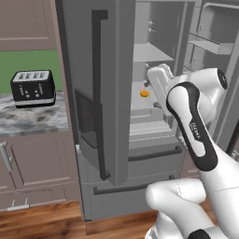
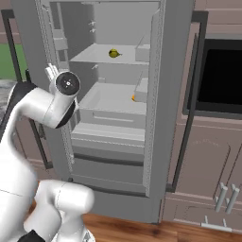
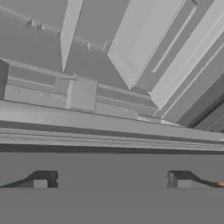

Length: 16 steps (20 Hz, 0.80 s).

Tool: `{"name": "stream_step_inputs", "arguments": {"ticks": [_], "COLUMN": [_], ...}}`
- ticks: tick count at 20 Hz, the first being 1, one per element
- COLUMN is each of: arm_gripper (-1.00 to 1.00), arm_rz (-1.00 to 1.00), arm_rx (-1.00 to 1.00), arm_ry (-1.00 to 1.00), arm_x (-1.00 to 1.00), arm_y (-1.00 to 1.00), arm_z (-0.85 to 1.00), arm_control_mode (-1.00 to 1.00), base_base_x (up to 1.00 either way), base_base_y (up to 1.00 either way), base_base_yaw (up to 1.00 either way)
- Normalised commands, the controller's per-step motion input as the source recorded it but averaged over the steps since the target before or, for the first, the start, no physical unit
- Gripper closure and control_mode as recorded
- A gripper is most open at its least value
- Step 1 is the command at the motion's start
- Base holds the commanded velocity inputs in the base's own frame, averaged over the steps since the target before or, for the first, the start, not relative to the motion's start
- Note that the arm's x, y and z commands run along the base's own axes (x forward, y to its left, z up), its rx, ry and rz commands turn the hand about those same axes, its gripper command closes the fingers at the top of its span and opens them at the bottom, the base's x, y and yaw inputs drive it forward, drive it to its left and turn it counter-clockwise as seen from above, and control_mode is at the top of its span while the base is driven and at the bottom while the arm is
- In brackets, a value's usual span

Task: Retrieve the pear and orange from the fridge and place them into the bowl on the dining table.

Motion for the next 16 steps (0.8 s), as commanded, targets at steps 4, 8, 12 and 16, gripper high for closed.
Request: {"name": "stream_step_inputs", "arguments": {"ticks": [4,8,12,16], "arm_gripper": [-1.00,-1.00,-1.00,-1.00], "arm_rz": [0.00,0.00,0.00,0.00], "arm_rx": [0.13,0.11,0.05,0.00], "arm_ry": [0.00,0.00,0.00,0.00], "arm_x": [0.78,0.78,0.73,0.72], "arm_y": [0.00,0.07,0.32,0.45], "arm_z": [0.00,0.00,-0.03,-0.11], "arm_control_mode": [-1.00,-1.00,-1.00,-1.00], "base_base_x": [0.00,0.00,0.00,0.00], "base_base_y": [0.00,0.00,0.00,0.00], "base_base_yaw": [0.00,0.00,0.00,0.00]}}
